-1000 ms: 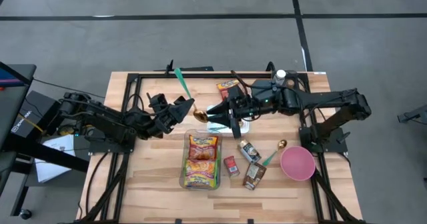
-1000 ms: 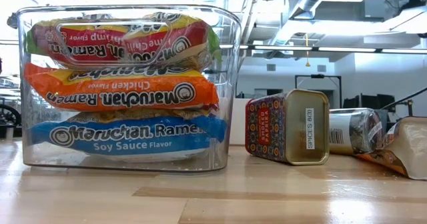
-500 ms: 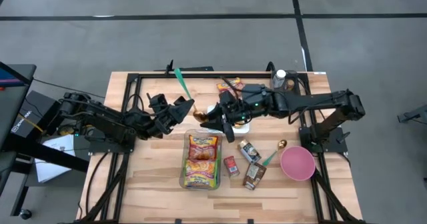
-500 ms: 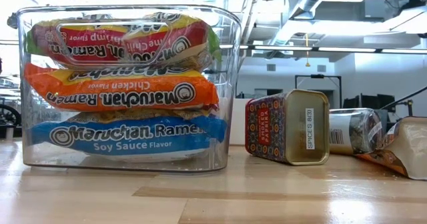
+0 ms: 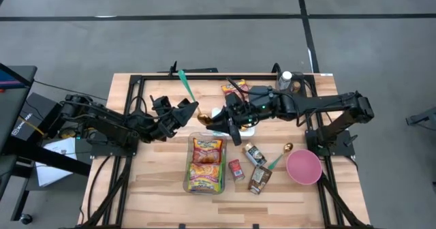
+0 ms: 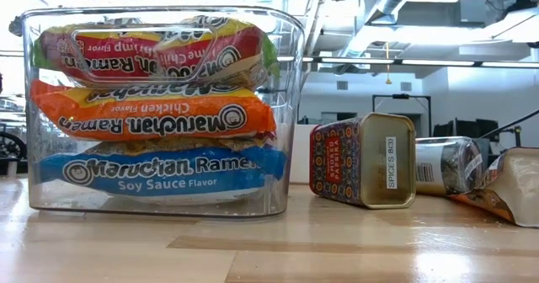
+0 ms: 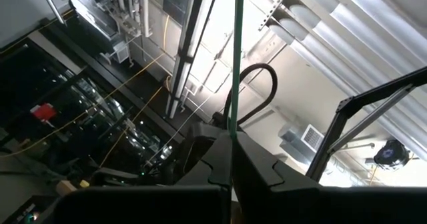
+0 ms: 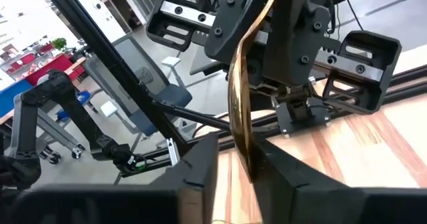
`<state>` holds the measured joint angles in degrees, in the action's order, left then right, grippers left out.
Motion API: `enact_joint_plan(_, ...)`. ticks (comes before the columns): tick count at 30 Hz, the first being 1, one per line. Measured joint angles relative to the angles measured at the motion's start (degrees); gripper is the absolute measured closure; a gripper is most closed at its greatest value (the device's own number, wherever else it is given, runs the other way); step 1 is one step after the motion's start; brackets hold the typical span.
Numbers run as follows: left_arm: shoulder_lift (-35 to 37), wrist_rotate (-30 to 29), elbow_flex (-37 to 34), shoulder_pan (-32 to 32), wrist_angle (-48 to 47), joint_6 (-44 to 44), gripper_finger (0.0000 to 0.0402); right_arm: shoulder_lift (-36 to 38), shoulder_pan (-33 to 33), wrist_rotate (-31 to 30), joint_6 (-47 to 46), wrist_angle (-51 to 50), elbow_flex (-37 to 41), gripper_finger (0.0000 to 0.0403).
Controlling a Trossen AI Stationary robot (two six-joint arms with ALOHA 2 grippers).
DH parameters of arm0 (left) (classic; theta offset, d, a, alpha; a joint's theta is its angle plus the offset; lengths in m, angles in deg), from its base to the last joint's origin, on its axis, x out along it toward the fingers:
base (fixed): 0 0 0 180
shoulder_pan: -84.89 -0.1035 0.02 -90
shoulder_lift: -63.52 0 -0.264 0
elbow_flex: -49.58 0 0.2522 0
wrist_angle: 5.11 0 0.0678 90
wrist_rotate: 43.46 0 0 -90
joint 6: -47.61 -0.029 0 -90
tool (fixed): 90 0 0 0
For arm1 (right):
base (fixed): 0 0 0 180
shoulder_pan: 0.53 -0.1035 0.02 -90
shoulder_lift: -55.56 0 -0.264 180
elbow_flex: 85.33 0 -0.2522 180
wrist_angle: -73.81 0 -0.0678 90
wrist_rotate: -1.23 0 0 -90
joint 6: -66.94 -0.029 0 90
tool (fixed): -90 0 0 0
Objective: Pick & Place Food Item
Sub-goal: Put the green spoon into the white bin
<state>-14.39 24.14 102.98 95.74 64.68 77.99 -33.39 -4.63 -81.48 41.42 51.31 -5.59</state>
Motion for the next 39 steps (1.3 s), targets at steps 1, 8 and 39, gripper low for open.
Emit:
enact_joint_plan(1, 0.0, 0.1, 0.0, 0.0, 0.0, 0.0, 0.0401, 0.0, 0.0, -0.1, 0.0, 0.0, 0.0, 0.0346)
enact_joint_plan(8, 0.0, -0.3, 0.0, 0.0, -0.1, 0.2, 0.04, 0.2, -0.1, -0.4, -0.9, 0.4, 0.0, 0.0391)
enact_joint_plan(39, 8.0, -13.8, 4.3, 7.7, -35.2, -56.1, 0.0223, 8.6, -1.5, -4.4, -16.2, 6.4, 0.0, 0.0403)
